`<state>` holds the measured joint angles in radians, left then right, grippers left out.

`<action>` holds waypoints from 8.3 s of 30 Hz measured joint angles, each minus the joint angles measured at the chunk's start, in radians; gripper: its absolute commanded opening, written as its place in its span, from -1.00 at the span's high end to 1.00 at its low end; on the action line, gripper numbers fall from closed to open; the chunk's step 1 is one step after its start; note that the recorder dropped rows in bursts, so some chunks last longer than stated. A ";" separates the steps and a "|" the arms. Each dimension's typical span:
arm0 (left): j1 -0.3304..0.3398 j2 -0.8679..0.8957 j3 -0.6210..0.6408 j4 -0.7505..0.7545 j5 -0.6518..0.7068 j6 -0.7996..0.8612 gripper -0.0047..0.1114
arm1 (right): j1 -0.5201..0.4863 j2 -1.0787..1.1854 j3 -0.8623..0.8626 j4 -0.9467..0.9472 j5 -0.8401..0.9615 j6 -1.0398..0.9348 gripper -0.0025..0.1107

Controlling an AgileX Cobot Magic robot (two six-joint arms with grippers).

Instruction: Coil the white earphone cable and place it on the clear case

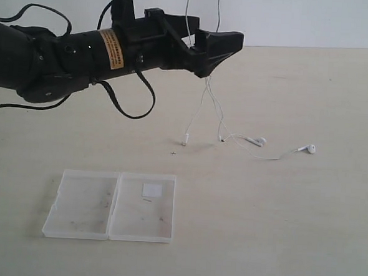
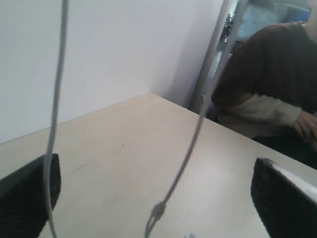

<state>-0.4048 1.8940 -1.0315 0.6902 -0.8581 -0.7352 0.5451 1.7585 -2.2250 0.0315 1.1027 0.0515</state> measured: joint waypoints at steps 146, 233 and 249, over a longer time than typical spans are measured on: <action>0.044 -0.337 -0.023 0.512 0.357 -0.449 0.92 | -0.297 -0.552 1.477 0.304 -0.878 -0.202 0.96; 0.087 -0.433 -0.023 0.621 0.182 -0.652 0.92 | -0.297 -0.498 1.517 1.115 -0.585 -1.402 -0.30; 0.163 -0.433 -0.023 0.732 0.042 -0.704 0.92 | -0.297 -0.626 1.517 1.075 -0.548 -1.314 -0.36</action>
<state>-0.2418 1.4612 -1.0545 1.4222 -0.8159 -1.4392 0.2477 1.1326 -0.7082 1.1066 0.5548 -1.2630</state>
